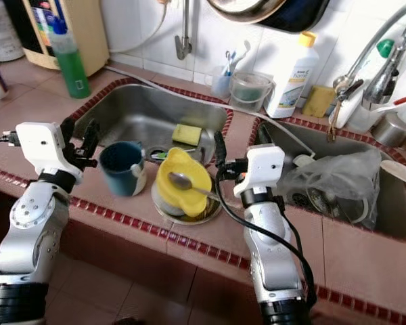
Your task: Kitchen organization
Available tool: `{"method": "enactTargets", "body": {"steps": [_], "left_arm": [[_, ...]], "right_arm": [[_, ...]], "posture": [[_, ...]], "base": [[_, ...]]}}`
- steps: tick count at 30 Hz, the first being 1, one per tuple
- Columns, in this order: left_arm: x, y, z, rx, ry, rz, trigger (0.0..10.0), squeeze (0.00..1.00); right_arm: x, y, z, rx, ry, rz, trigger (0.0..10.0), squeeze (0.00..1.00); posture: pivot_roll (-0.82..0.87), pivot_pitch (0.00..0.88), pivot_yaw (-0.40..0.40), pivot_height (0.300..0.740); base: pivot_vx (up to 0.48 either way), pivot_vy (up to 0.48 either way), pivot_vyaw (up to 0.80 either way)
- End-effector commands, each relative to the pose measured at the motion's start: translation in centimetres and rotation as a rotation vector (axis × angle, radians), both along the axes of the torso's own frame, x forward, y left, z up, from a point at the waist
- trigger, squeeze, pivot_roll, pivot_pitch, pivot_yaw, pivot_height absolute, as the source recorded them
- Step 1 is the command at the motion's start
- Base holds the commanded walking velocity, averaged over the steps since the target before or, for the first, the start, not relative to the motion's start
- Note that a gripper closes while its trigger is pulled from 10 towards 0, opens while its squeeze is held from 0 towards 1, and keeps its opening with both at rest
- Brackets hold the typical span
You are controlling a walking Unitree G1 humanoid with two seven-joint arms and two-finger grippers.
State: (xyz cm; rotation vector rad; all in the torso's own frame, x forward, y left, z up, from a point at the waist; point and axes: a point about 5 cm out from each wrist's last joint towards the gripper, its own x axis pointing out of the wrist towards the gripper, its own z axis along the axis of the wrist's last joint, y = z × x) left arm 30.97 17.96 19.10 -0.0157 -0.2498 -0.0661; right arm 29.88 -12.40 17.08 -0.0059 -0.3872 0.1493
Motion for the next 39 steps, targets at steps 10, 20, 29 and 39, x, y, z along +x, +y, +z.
{"method": "enactTargets", "body": {"steps": [10,20,29,39], "left_arm": [[-0.1,-0.5,0.7,-0.001,-0.051,-0.029,10.0,0.0],[-0.2,-1.0,0.2,0.021,-0.047,-0.059,10.0,0.0],[-0.3,-1.3,0.0,0.057,-0.048,-0.084,10.0,0.0],[-0.3,-1.4,-0.5,0.061,-0.026,-0.096,10.0,0.0]], "right_arm": [[0.0,-0.4,0.1,-0.007,-0.01,-0.003,10.0,0.0],[0.2,-0.3,-0.1,-0.01,0.011,0.0,10.0,0.0],[0.2,-0.3,-0.2,-0.01,0.023,0.009,10.0,0.0],[0.2,-0.3,-0.4,-0.017,0.031,0.019,10.0,0.0]], "posture": [[0.07,0.0,-0.047,0.74],[0.08,0.0,-0.055,0.74],[0.08,0.0,-0.062,0.74],[0.07,0.0,-0.065,0.74]], "base": [[-0.028,0.0,0.0],[0.0,0.0,-0.06],[0.0,0.0,-0.75],[0.0,0.0,-0.75]]}}
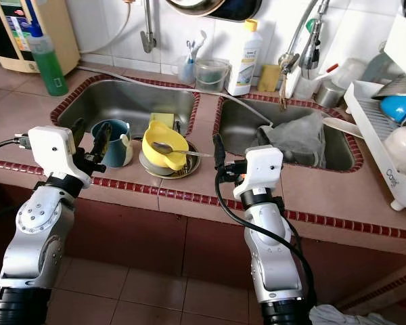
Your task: Kitchen organization
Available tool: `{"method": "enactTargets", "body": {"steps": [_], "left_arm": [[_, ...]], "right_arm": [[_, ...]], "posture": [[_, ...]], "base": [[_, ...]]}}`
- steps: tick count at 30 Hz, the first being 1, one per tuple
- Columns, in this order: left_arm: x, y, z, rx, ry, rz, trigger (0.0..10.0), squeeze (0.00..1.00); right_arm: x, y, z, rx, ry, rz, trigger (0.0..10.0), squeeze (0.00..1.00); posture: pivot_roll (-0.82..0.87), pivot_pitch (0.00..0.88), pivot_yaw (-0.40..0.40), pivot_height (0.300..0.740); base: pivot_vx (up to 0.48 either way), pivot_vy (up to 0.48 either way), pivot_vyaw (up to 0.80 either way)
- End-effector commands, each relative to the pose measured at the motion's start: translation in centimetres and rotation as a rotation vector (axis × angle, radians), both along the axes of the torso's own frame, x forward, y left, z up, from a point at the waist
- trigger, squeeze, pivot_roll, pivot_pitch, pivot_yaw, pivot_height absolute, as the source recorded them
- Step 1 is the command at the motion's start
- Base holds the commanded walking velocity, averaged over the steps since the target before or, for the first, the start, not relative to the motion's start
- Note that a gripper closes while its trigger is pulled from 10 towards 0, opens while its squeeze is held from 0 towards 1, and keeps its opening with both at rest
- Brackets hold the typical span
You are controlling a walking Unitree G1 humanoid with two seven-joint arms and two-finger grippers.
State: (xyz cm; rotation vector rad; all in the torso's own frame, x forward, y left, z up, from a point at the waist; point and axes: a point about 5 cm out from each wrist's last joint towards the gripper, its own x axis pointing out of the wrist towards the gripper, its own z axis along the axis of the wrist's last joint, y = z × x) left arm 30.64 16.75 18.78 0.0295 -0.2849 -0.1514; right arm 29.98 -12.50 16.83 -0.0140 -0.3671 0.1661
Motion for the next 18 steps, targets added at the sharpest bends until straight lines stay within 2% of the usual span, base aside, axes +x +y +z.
{"method": "enactTargets", "body": {"steps": [1,9,18], "left_arm": [[0.1,-0.23,-0.23,0.004,0.017,-0.022,10.0,0.0],[0.11,-0.07,-0.02,-0.058,0.012,-0.022,10.0,0.0],[0.04,-0.2,-0.06,-0.046,0.016,-0.009,10.0,0.0]], "right_arm": [[0.07,-0.17,-0.12,-0.007,0.012,0.006,10.0,0.0],[-0.14,-0.14,-0.16,-0.007,0.002,0.011,10.0,0.0],[-0.39,0.18,-0.2,-0.013,-0.004,0.029,10.0,0.0]], "posture": [[0.07,0.0,-0.065,0.74],[0.07,0.0,-0.062,0.74],[0.08,0.0,-0.062,0.74]], "base": [[0.0,0.0,-0.73],[0.157,0.0,-0.68],[0.0,0.0,0.0]]}}
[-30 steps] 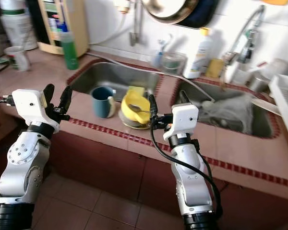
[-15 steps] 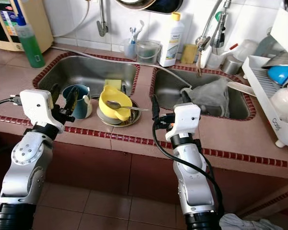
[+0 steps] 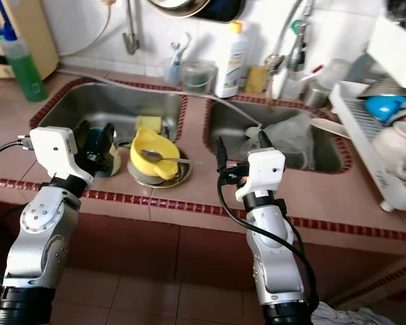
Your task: Kitchen organization
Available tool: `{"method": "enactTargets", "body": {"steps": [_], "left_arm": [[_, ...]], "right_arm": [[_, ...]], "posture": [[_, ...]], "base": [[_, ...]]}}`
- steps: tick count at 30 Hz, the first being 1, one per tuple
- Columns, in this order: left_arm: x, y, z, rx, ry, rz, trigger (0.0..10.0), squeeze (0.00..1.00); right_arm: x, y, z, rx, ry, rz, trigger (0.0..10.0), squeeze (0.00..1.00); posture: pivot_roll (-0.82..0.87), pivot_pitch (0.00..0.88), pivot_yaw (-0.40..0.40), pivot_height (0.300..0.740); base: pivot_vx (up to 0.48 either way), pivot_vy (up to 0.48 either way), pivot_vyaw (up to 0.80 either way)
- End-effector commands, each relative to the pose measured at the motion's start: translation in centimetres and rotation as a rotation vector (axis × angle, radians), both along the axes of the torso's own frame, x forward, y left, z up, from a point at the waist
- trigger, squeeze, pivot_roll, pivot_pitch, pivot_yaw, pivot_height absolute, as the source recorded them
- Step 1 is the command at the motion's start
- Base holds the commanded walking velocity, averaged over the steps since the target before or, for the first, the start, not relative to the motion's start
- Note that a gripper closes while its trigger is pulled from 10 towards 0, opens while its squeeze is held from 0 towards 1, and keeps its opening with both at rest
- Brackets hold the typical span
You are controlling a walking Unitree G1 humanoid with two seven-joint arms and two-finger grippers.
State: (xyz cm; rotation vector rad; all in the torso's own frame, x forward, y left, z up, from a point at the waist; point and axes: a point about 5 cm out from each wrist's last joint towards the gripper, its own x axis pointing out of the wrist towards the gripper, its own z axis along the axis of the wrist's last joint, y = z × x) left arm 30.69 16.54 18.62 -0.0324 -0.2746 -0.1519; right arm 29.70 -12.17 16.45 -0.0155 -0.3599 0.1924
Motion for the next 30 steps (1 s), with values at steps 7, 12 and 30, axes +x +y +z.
{"method": "enactTargets", "body": {"steps": [7,12,30], "left_arm": [[-0.18,0.12,0.02,0.022,0.004,-0.01,10.0,0.0],[-0.29,0.11,0.02,0.016,0.004,-0.023,10.0,0.0],[-0.73,0.0,0.25,-0.012,0.002,-0.096,10.0,1.0]], "right_arm": [[-0.38,-0.1,-0.12,0.032,0.012,0.031,10.0,1.0],[-0.45,-0.15,0.03,0.065,0.012,0.046,10.0,1.0],[-0.59,-0.1,0.13,0.026,0.01,0.056,10.0,0.0]], "posture": [[0.08,0.0,-0.061,0.74],[0.08,0.0,-0.06,0.74],[0.07,0.0,-0.061,0.74]], "base": [[0.0,0.0,0.0],[0.0,0.0,0.0],[0.0,0.0,0.0]]}}
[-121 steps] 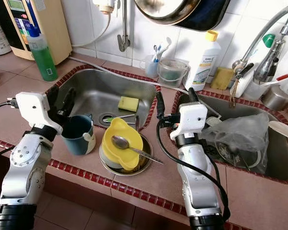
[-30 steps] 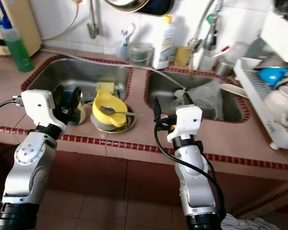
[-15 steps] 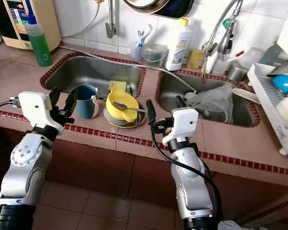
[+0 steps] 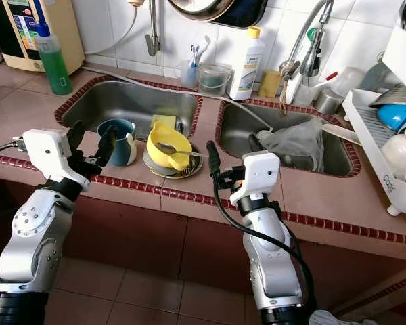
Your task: Kitchen organization
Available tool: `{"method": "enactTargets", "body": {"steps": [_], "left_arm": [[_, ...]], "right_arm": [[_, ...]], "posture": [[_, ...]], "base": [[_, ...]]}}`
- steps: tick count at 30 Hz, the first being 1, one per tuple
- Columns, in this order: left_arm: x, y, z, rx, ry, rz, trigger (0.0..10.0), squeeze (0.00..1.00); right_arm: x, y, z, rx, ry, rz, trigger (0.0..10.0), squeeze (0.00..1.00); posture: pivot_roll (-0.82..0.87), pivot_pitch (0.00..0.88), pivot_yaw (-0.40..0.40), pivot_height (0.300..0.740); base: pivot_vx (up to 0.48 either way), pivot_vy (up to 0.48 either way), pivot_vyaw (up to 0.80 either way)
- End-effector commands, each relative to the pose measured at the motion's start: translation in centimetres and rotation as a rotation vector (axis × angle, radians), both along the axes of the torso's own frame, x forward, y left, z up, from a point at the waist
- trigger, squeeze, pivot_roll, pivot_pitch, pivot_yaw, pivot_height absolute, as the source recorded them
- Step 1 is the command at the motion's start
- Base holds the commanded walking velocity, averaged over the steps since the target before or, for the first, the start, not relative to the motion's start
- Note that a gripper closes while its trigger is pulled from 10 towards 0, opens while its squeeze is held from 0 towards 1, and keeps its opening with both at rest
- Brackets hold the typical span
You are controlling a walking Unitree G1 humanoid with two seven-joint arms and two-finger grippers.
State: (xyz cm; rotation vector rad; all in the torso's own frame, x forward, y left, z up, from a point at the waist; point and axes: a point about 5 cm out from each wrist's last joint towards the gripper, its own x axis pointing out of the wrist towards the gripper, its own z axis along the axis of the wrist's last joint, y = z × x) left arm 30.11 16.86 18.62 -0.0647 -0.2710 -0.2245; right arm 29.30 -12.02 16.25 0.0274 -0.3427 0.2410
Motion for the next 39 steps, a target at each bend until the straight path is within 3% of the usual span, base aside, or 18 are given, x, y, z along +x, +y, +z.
{"method": "enactTargets", "body": {"steps": [1,6,7,39], "left_arm": [[0.0,-0.2,0.1,0.033,0.012,0.005,10.0,1.0],[0.3,-0.1,-0.4,0.103,0.059,0.057,10.0,1.0],[0.3,-0.1,-0.8,0.121,0.076,0.066,10.0,0.0],[0.6,0.3,-0.7,0.1,0.11,0.11,10.0,0.0]], "right_arm": [[-0.2,-0.1,0.4,-0.006,-0.015,0.012,10.0,0.0],[-0.4,0.1,0.3,-0.014,-0.015,0.027,10.0,0.0],[-0.4,0.2,0.2,-0.023,-0.014,0.029,10.0,0.0],[-0.7,0.5,0.2,-0.052,-0.026,0.078,10.0,0.0]], "posture": [[0.08,0.0,-0.06,0.74],[0.08,0.0,-0.06,0.74],[0.08,0.0,-0.06,0.74],[0.08,0.0,-0.069,0.74]], "base": [[0.0,0.0,0.0],[0.0,0.0,0.0],[0.0,0.0,0.0],[0.0,0.0,0.0]]}}
